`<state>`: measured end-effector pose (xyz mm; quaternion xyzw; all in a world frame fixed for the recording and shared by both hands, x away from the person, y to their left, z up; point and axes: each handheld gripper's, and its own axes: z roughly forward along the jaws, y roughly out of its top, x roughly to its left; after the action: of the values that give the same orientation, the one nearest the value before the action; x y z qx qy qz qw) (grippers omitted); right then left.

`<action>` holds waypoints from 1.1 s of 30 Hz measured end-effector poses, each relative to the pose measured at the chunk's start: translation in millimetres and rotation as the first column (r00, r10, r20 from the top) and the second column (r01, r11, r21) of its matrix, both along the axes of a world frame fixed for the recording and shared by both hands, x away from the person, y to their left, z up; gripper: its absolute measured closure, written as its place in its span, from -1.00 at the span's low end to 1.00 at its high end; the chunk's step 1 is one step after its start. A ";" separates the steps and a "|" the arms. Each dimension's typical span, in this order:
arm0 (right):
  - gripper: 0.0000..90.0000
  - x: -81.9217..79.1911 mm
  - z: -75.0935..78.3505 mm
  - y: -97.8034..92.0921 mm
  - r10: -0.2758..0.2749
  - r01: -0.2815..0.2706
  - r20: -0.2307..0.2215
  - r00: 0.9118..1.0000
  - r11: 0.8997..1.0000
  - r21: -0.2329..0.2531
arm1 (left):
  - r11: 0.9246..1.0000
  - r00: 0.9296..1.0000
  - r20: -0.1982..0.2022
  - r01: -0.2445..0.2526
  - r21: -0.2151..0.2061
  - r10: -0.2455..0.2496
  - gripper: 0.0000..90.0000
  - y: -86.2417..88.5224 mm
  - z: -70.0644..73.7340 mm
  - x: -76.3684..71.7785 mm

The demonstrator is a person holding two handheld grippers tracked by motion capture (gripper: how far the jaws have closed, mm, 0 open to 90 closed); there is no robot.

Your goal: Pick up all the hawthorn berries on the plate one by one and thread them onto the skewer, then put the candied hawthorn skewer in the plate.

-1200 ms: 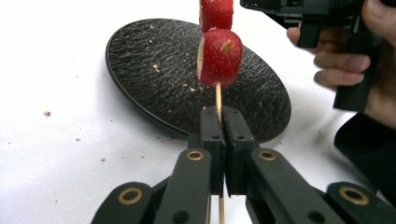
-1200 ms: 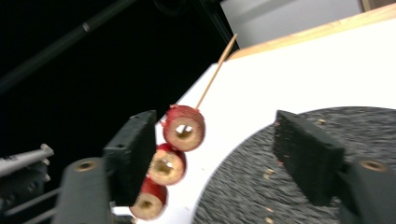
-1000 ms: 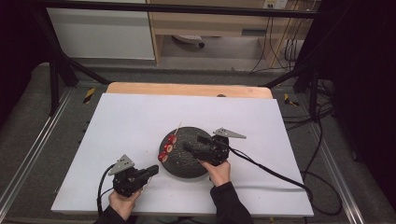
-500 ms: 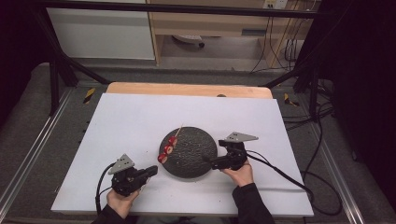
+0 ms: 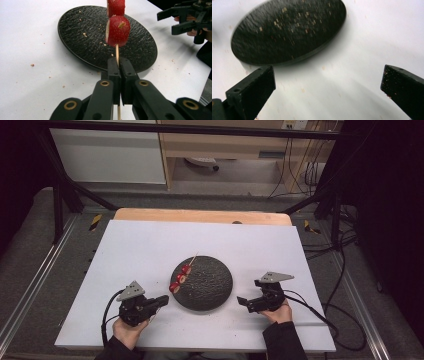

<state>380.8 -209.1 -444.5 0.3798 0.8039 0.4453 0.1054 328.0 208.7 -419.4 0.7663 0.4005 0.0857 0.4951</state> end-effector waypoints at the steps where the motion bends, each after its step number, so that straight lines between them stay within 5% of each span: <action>1: -0.99 -2.0 -1.4 -5.3 0.000 0.000 -0.003 1.000 1.000 -0.020 | 1.000 1.000 -0.001 0.002 0.003 -0.002 0.95 -0.8 1.5 1.2; 9: -0.99 -11.1 -3.6 -23.6 -0.024 0.026 0.036 0.999 0.998 -0.062 | 0.999 1.000 -0.021 0.011 0.052 -0.010 0.95 -6.1 17.5 12.9; 18: -0.99 -16.4 -4.3 -38.6 -0.036 0.037 0.031 0.999 0.998 -0.054 | 0.993 1.000 -0.003 0.002 0.116 -0.002 0.96 -20.8 31.2 22.7; 21: -0.99 -16.9 -3.8 -41.3 -0.042 0.043 0.027 0.999 0.998 -0.039 | 0.990 1.000 -0.024 -0.001 0.141 0.004 0.97 -29.6 28.6 29.4; 25: -0.99 -17.2 -2.5 -43.5 -0.042 0.043 0.033 0.999 0.999 -0.023 | 0.988 0.999 0.027 -0.024 0.153 0.020 0.97 -42.2 26.6 32.6; 33: -0.99 -17.3 -4.7 -43.7 -0.041 0.042 0.024 0.999 0.999 -0.026 | 0.987 0.999 0.036 -0.023 0.159 0.018 0.97 -65.2 12.0 37.5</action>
<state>363.5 -252.8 -449.3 0.3900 0.8004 0.4367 0.1289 365.6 143.6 -407.4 0.7977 0.3917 0.1357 0.4380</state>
